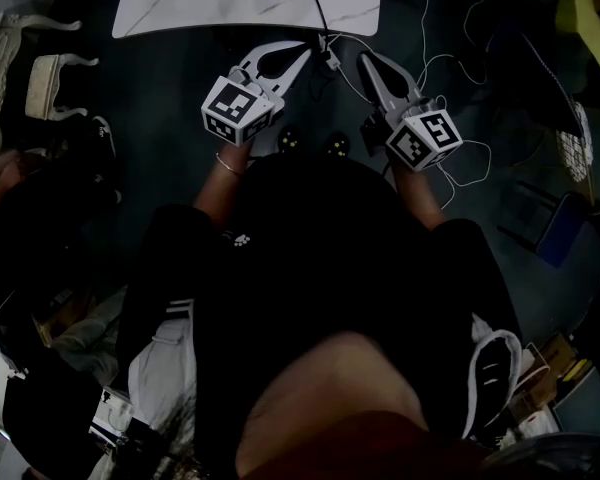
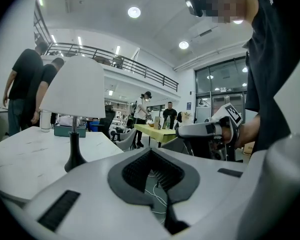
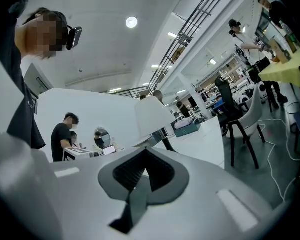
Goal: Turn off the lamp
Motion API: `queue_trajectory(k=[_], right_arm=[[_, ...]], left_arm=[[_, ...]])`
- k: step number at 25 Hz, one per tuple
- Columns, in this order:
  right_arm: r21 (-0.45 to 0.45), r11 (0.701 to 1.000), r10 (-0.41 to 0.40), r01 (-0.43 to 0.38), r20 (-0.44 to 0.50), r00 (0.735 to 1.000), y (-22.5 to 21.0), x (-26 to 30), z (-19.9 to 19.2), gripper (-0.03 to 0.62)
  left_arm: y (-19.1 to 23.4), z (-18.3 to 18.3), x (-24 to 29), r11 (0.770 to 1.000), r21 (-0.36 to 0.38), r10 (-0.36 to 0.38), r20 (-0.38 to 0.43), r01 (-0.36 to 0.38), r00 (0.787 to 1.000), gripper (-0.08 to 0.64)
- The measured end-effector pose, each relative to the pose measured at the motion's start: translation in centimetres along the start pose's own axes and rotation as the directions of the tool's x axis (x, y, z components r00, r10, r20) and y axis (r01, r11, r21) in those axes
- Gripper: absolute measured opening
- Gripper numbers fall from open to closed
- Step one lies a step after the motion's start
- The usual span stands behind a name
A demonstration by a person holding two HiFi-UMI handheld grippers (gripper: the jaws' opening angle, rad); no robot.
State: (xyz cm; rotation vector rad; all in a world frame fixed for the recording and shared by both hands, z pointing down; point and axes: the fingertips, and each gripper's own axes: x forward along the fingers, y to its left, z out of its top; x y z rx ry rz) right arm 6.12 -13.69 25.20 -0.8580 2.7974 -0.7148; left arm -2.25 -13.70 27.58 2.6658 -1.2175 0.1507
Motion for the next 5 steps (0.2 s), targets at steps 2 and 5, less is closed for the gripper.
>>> queue_trajectory(k=[2,5], right_arm=[[0.004,1.000,0.005,-0.005,-0.003,1.000,0.32,0.19,-0.12,0.000],[0.004,1.000,0.009,-0.009,-0.004,1.000,0.63,0.35,-0.43,0.000]], left_arm=[[-0.07,-0.22,-0.29,1.000,-0.006,-0.001,-0.002,0.001,1.000,0.008],[-0.12,-0.24,-0.72,1.000,-0.012,-0.003,0.005,0.003,1.000,0.006]])
